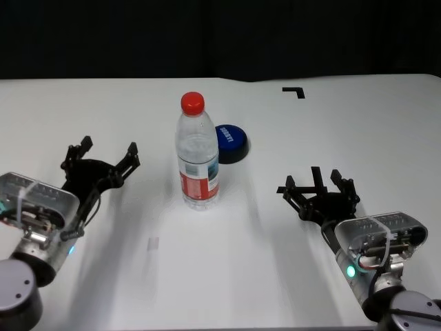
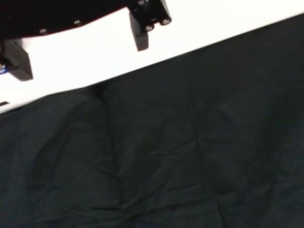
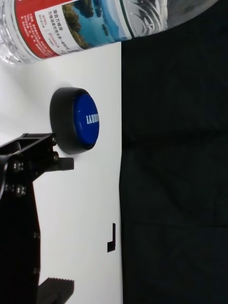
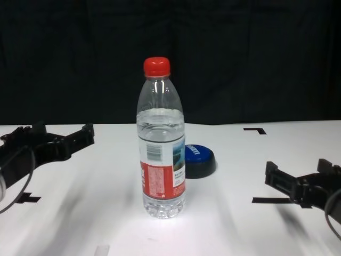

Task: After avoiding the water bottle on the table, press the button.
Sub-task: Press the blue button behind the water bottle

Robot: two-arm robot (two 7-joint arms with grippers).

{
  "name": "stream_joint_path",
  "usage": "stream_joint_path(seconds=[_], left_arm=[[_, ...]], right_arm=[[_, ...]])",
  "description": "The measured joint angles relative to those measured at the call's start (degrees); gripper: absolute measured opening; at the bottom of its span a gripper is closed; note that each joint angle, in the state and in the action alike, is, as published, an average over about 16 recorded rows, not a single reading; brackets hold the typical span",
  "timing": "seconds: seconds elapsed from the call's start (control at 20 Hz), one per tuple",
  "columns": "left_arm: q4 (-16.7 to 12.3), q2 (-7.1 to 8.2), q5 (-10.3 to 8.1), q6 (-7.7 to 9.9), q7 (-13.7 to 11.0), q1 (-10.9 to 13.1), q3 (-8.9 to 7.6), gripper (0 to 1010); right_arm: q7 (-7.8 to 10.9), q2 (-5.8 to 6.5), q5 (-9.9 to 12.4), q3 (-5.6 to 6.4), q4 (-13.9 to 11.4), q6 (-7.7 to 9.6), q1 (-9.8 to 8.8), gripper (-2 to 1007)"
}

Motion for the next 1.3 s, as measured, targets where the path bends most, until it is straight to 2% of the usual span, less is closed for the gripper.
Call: stream_joint_path(seconds=[1.3], left_arm=[[6.8,0.47,-0.45,0.39,-0.95,-6.87,1.94,1003]], right_arm=[[0.0,0.0,0.0,0.0,0.0,0.0,0.0,1003]])
